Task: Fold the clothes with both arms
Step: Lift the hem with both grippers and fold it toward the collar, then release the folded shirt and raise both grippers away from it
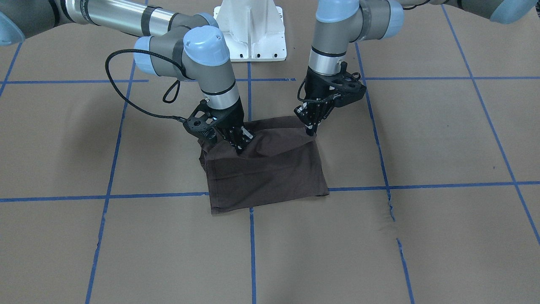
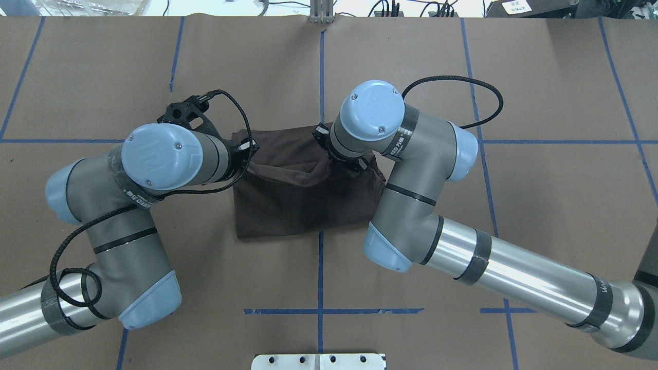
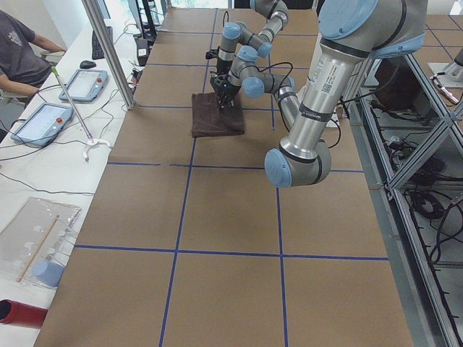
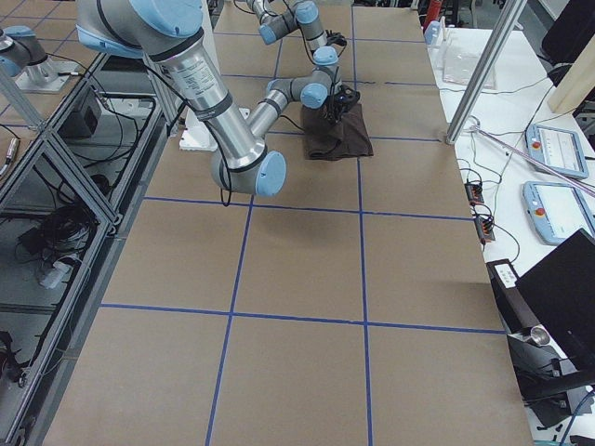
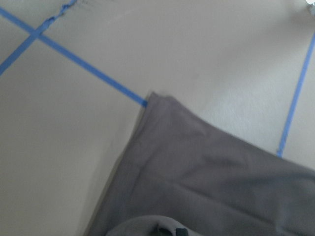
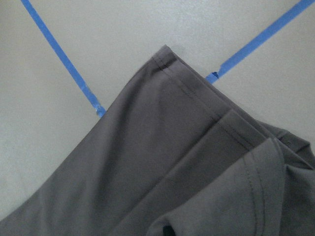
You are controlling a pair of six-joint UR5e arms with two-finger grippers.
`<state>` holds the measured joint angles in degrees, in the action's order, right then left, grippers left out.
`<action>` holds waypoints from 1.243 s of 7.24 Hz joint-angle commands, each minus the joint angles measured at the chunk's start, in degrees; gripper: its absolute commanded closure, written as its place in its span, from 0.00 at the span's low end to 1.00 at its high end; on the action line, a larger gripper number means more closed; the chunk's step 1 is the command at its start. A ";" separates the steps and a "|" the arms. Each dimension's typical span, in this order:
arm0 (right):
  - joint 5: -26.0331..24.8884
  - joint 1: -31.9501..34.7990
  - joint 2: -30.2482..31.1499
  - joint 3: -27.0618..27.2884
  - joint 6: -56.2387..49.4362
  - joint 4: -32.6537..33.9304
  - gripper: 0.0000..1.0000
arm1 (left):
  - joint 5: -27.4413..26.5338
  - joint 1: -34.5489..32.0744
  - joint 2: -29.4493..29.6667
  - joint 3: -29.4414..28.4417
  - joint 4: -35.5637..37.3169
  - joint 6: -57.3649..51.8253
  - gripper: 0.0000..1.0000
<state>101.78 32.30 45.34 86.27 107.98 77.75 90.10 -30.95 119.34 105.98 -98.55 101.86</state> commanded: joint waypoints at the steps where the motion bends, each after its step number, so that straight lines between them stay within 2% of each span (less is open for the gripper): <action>1: 0.18 0.49 -1.92 -3.65 -0.23 -1.90 1.00 | -0.01 -0.25 0.10 -1.91 -2.17 -0.08 1.00; 2: 0.18 1.27 -4.27 -7.66 -0.40 -1.90 1.00 | -0.01 -1.73 0.54 -2.96 -2.43 -0.08 1.00; 3: 1.40 3.80 -9.34 -15.18 -0.40 -1.99 1.00 | 0.08 -4.09 3.85 -7.76 -3.48 -0.08 1.00; 4: 5.24 7.39 -12.70 -22.48 -4.84 -3.82 1.00 | 0.08 -8.12 9.89 -18.59 -5.05 -1.04 1.00; 5: 5.36 9.95 -12.73 -25.95 -8.89 -6.88 0.01 | 0.25 -11.64 10.64 -23.75 -10.20 -9.57 0.03; 7: 5.36 13.65 -12.82 -28.16 -16.02 -7.00 0.00 | 2.00 -16.76 10.56 -25.90 -11.83 -17.28 0.00; 9: 5.36 15.16 -12.82 -29.32 -19.28 -7.08 0.00 | 2.97 -17.21 10.47 -25.82 -11.84 -17.75 0.00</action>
<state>107.12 46.51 32.55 57.70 91.25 70.78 92.29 -47.67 129.80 80.33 -110.24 84.89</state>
